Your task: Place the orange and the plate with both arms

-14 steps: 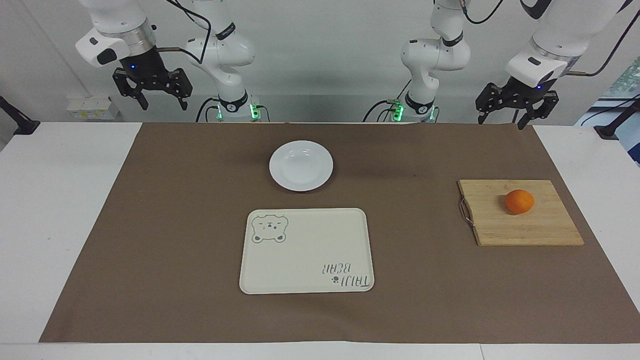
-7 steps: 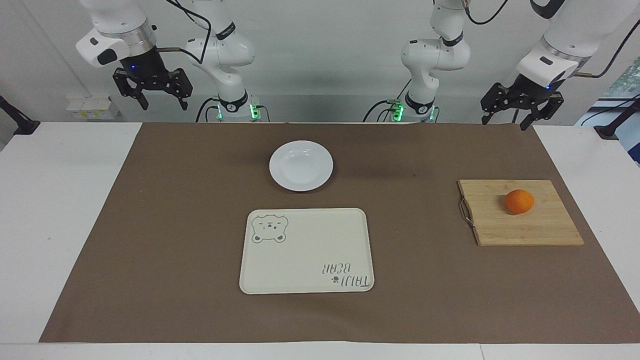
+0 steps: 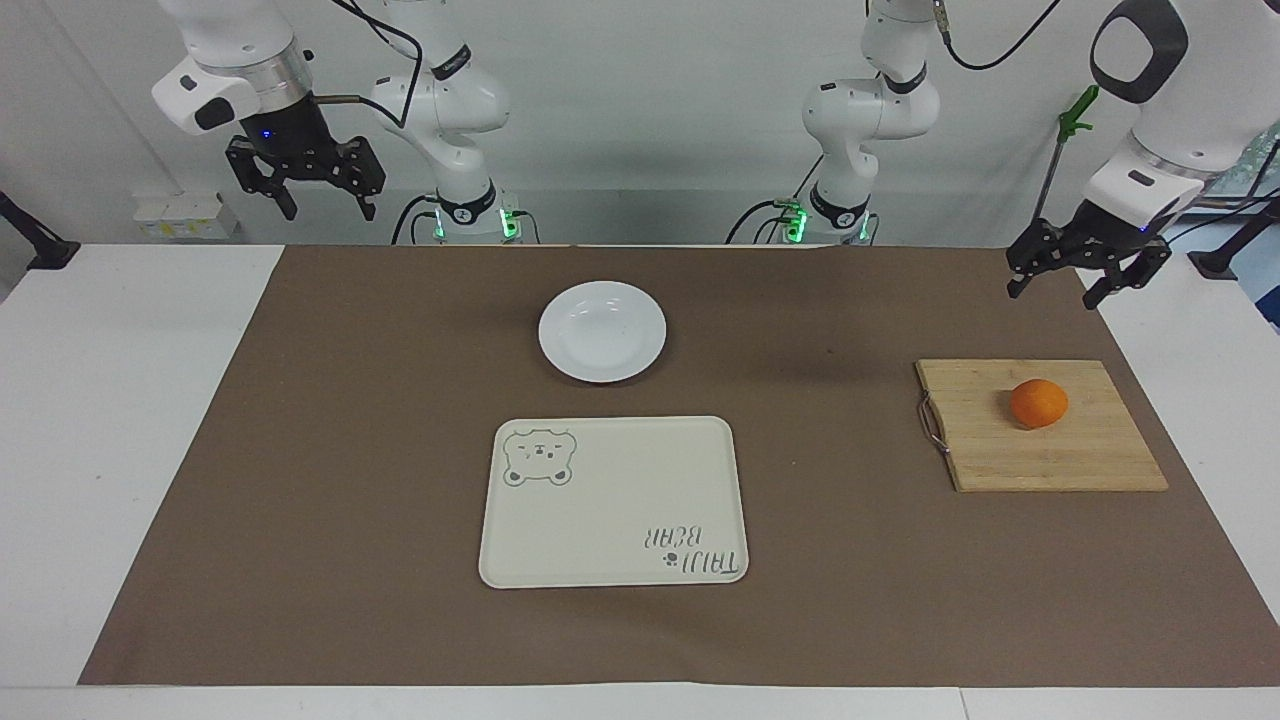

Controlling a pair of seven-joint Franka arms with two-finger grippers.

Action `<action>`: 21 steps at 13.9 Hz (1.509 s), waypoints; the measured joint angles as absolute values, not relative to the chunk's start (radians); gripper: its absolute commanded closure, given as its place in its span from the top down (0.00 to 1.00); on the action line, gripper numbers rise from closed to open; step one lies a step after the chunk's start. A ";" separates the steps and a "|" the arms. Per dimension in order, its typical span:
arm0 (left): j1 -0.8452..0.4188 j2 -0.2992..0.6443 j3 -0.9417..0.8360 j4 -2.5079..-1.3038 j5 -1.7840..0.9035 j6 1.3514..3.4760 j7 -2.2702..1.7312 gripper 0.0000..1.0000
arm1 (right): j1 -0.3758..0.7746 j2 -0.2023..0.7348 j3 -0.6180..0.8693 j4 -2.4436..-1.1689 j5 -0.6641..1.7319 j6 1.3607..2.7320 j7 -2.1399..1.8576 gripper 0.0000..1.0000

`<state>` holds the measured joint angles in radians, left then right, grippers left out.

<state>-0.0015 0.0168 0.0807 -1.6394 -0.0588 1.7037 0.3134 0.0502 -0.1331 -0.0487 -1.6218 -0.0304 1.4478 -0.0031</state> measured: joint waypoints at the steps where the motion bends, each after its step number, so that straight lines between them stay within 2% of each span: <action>1: 0.016 0.026 0.081 -1.651 -0.059 1.730 0.335 1.00 | 0.050 -0.133 -0.049 -1.622 -0.030 1.448 -0.003 1.00; 12: 0.150 0.239 0.082 -1.758 -0.059 2.039 0.533 1.00 | 0.050 -0.133 -0.049 -1.622 -0.030 1.448 -0.003 1.00; 16: 0.166 0.258 0.081 -1.865 -0.059 2.156 0.545 1.00 | 0.050 -0.133 -0.049 -1.622 -0.030 1.448 -0.003 1.00; 21: 0.189 0.282 0.081 -1.911 -0.059 2.210 0.545 1.00 | 0.050 -0.133 -0.049 -1.622 -0.030 1.448 -0.003 1.00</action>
